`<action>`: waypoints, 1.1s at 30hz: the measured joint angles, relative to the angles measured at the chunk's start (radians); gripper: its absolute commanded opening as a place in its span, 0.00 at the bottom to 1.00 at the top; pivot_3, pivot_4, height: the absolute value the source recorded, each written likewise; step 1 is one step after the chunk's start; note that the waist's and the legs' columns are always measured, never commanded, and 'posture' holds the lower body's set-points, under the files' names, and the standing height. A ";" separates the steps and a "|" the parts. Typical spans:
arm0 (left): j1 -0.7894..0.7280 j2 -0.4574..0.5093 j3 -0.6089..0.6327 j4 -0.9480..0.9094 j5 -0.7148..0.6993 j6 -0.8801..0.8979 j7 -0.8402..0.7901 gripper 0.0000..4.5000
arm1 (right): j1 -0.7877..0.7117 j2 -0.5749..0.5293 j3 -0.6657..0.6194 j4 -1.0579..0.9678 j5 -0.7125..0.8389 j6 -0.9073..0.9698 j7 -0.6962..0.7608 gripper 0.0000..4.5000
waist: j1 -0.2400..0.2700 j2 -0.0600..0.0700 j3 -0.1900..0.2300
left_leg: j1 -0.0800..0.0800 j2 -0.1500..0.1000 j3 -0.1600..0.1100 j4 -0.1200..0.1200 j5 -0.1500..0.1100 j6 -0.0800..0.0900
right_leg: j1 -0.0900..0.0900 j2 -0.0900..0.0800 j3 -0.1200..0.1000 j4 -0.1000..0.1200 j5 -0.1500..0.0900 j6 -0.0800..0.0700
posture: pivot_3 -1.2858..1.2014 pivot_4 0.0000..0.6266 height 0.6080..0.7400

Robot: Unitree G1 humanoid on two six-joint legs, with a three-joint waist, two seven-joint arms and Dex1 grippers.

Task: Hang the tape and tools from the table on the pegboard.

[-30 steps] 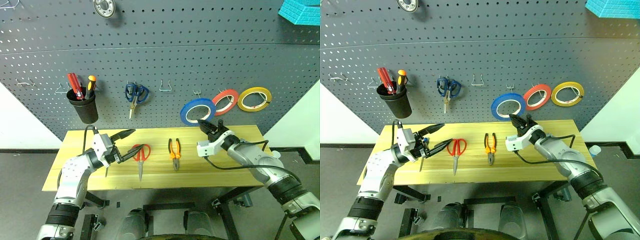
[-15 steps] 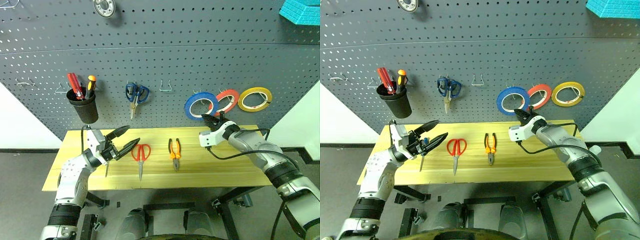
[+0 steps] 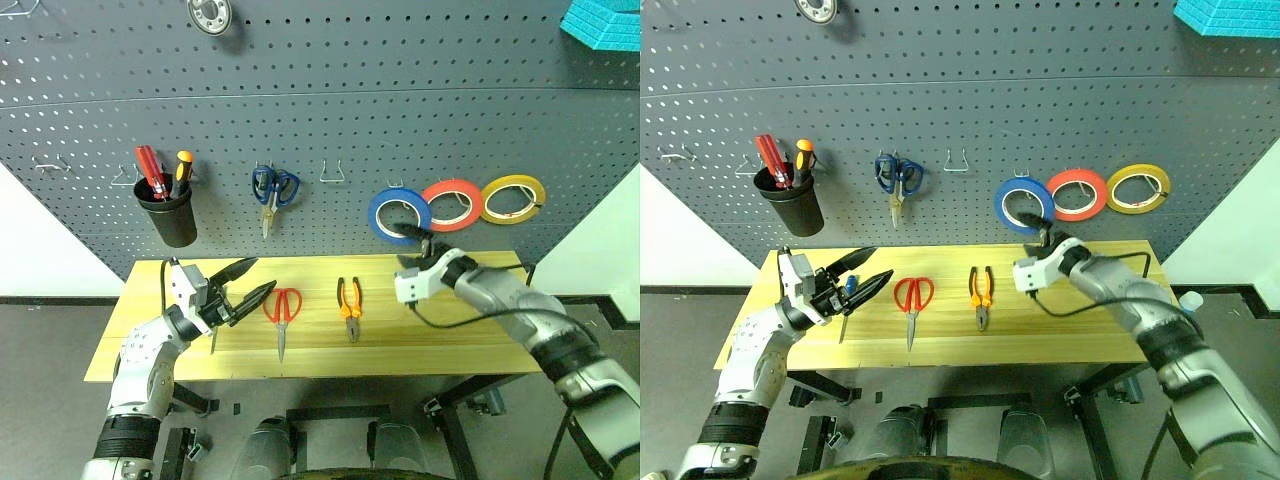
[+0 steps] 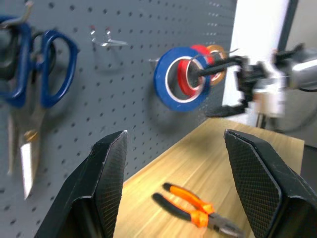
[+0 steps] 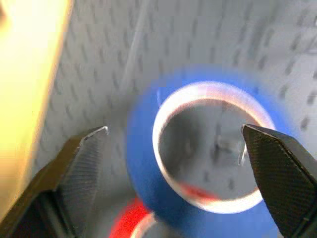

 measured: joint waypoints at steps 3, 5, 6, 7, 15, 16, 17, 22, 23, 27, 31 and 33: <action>-0.005 0.021 -0.002 0.074 0.088 -0.001 0.061 0.72 | 0.108 0.058 0.017 -0.041 0.115 0.025 0.150 0.97 | -0.002 0.000 0.001 | 0.000 0.000 0.000 0.001 0.000 0.000 | 0.001 0.000 0.000 0.000 0.000 0.000 | 0.48 0.09 1.00; -0.021 0.041 -0.005 0.133 0.152 -0.002 0.099 0.72 | 0.141 0.111 0.018 -0.048 0.195 0.080 0.235 0.97 | -0.006 -0.002 0.002 | 0.001 0.001 0.000 0.002 0.000 0.000 | 0.001 0.001 0.000 0.000 0.001 -0.003 | 0.48 0.09 1.00; -0.027 0.047 -0.007 0.152 0.173 -0.001 0.110 0.72 | 0.143 0.132 0.018 -0.050 0.223 0.105 0.265 0.97 | -0.007 -0.002 0.003 | 0.001 0.001 0.000 0.003 0.000 0.000 | 0.001 0.002 0.000 0.000 0.001 -0.004 | 0.48 0.09 1.00; -0.033 0.050 -0.009 0.168 0.191 0.001 0.120 0.72 | 0.143 0.158 0.012 -0.051 0.256 0.141 0.299 0.97 | -0.008 -0.003 0.003 | 0.001 0.001 -0.001 0.003 0.000 0.000 | 0.001 0.002 0.001 0.000 0.001 -0.006 | 0.48 0.10 1.00; -0.054 0.160 -0.073 0.276 0.302 0.043 0.079 0.72 | 0.057 0.450 -0.075 -0.015 0.519 0.667 0.506 0.99 | -0.003 0.001 0.007 | 0.000 0.018 -0.002 -0.001 0.000 0.000 | -0.006 0.025 0.007 0.001 0.003 -0.014 | 0.49 0.13 1.00; -0.055 0.164 -0.073 0.286 0.309 0.037 0.075 0.72 | 0.042 0.480 -0.077 -0.014 0.529 0.746 0.509 0.99 | -0.001 0.002 0.008 | 0.000 0.019 -0.003 -0.001 0.000 0.000 | -0.006 0.026 0.007 0.002 0.003 -0.014 | 0.49 0.14 1.00; -0.055 0.166 -0.073 0.292 0.310 0.037 0.072 0.72 | 0.032 0.504 -0.083 -0.013 0.536 0.798 0.506 0.99 | -0.001 0.004 0.009 | 0.000 0.020 -0.003 -0.002 0.000 0.000 | -0.007 0.027 0.007 0.002 0.003 -0.014 | 0.49 0.14 1.00; -0.058 0.173 -0.072 0.301 0.309 0.031 0.052 0.72 | -0.059 0.661 -0.136 0.068 0.567 1.077 0.384 0.99 | -0.004 0.009 0.016 | 0.000 0.022 -0.003 -0.005 0.000 0.000 | -0.012 0.030 0.008 0.004 0.004 -0.018 | 0.49 0.16 1.00; -0.059 0.175 -0.072 0.301 0.309 0.025 0.050 0.72 | -0.081 0.681 -0.145 0.093 0.567 1.106 0.352 0.99 | -0.004 0.010 0.017 | 0.000 0.022 -0.003 -0.005 0.000 0.000 | -0.013 0.030 0.009 0.005 0.004 -0.018 | 0.49 0.16 1.00; -0.052 0.183 -0.067 0.300 0.307 0.021 0.041 0.72 | -0.151 0.726 -0.189 0.200 0.573 1.154 0.234 0.99 | -0.004 0.011 0.020 | -0.001 0.022 -0.002 -0.005 0.000 0.000 | -0.019 0.031 0.011 0.005 0.004 -0.018 | 0.49 0.17 1.00; -0.041 0.183 -0.065 0.294 0.299 0.021 0.032 0.72 | -0.194 0.772 -0.244 0.292 0.606 1.179 0.147 0.99 | -0.010 0.012 0.022 | -0.001 0.022 0.002 -0.007 0.000 0.000 | -0.019 0.031 0.017 0.007 0.006 -0.021 | 0.49 0.18 1.00; -0.036 0.183 -0.065 0.290 0.288 0.021 0.030 0.72 | -0.216 0.793 -0.267 0.335 0.623 1.190 0.116 0.99 | -0.018 0.012 0.023 | -0.001 0.022 0.003 -0.007 0.000 0.000 | -0.020 0.031 0.018 0.008 0.006 -0.021 | 0.49 0.17 1.00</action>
